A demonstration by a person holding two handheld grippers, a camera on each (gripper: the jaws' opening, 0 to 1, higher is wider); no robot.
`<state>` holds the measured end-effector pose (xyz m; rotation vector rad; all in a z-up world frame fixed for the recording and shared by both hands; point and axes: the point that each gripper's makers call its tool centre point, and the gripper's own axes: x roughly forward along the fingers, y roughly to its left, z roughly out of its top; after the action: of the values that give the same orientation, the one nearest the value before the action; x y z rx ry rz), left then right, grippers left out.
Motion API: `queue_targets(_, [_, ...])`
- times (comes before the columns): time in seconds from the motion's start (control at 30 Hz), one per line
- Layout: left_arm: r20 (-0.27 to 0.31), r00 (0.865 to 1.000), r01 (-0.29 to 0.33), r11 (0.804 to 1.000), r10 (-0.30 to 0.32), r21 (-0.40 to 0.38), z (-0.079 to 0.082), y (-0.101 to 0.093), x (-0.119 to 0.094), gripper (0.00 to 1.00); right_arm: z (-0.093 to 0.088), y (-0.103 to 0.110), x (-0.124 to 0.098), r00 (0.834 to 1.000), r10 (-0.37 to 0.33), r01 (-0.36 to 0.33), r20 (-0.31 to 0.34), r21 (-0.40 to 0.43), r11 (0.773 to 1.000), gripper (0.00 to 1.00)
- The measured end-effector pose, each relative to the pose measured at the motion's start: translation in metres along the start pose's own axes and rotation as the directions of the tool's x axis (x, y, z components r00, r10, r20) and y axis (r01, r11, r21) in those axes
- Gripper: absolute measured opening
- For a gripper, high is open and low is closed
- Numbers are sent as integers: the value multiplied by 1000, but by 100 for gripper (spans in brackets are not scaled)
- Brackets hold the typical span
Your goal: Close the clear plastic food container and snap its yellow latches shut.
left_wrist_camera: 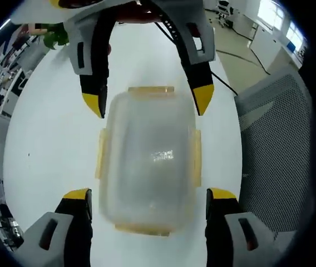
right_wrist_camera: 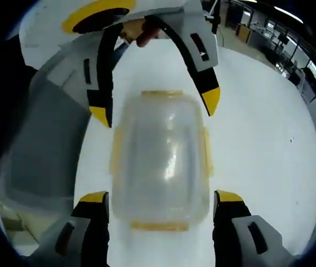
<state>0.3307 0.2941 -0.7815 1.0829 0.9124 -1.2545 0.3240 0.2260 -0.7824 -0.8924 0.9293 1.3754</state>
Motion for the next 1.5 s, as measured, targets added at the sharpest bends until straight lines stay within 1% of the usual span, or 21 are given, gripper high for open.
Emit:
queue_targets(0.1, [-14,1000,22,1000,-22,10,-2,-3,5,84,0,0,2,1000,2,-2,-6,-6,1000,77])
queue_targets(0.2, [-34,999,25,999,-24,25,-5,-3,10,83,-1,1,5,1000,1,-1,-13,-9,1000,77])
queue_targets(0.23, [-49,999,21,999,-20,31,-6,-2,11,82,-2,0,7,1000,-3,3,-17,-14,1000,77])
queue_targets(0.3, [-45,999,10,1000,-9,29,-5,0,12,82,-3,0,7,1000,-8,7,-22,-18,1000,78])
queue_targets(0.43, [-43,999,13,999,-11,36,-3,0,14,81,-3,-1,7,1000,-10,10,-23,-14,1000,78])
queue_targets(0.47, [-47,999,12,999,-10,50,-3,0,15,81,-2,0,7,1000,-11,11,-21,-11,1000,78])
queue_targets(0.53, [-59,998,15,999,-12,51,-5,1,18,81,-3,-1,7,1000,-11,11,-14,0,1000,78])
queue_targets(0.7, [-61,998,15,997,-11,71,-6,1,19,82,-2,0,9,1000,-19,19,-15,24,1000,77])
queue_targets(0.8, [-60,998,24,996,-19,84,-7,1,19,82,0,1,9,1000,-26,26,-4,39,999,77])
queue_targets(0.9, [-48,999,23,996,-19,82,-8,1,18,82,-1,1,8,999,-32,31,22,42,999,77])
queue_targets(1.0, [-45,999,22,997,-18,78,-8,1,19,81,0,1,9,999,-34,33,31,43,999,77])
queue_targets(1.17, [-67,998,22,997,-17,77,-8,-1,20,81,1,2,9,999,-30,29,19,37,999,77])
queue_targets(1.27, [-65,998,23,997,-18,73,-8,0,20,81,0,2,9,999,-27,26,30,38,999,77])
queue_targets(1.4, [-62,998,25,997,-21,74,-5,-7,21,81,-3,9,9,1000,-29,28,9,38,999,77])
queue_targets(1.5, [-58,998,26,997,-21,73,-3,-9,21,81,-6,10,8,999,-29,28,18,40,999,77])
